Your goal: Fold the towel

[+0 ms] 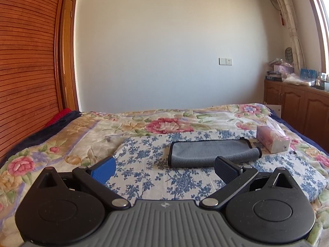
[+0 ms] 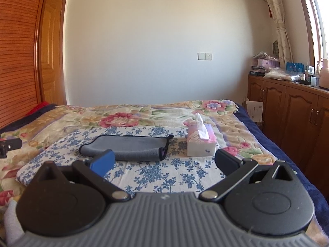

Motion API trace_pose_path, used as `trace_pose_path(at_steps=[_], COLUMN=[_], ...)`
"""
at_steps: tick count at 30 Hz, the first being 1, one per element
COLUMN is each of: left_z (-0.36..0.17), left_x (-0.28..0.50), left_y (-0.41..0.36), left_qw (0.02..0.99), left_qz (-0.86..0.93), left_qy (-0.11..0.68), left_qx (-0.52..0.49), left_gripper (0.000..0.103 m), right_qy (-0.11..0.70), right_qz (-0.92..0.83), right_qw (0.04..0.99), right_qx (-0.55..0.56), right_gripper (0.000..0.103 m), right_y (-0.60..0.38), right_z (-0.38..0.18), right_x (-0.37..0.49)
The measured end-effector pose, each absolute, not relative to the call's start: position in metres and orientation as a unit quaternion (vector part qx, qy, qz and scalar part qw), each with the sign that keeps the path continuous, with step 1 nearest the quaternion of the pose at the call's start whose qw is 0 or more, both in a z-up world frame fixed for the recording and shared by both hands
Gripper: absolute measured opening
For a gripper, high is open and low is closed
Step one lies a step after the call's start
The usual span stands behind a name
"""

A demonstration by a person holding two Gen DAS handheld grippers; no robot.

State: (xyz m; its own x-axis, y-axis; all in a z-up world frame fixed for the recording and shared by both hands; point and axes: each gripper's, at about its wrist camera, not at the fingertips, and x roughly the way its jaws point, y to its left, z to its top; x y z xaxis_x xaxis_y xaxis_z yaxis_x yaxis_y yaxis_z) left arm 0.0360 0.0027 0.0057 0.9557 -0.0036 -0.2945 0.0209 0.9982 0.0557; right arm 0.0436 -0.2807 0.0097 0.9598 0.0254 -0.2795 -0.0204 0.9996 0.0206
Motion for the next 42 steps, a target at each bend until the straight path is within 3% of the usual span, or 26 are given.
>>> trace_pose_path(at_steps=[42], left_z=[0.001], left_x=[0.0357], left_y=[0.0003], left_qw=[0.988], left_qz=[-0.01], left_qy=[0.146], left_qx=[0.042], left_gripper=[0.103], right_qy=[0.141], right_qz=[0.008], right_qw=[0.99], right_qx=[0.011], right_gripper=[0.103], right_y=[-0.2762], right_z=[0.007], right_x=[0.0436])
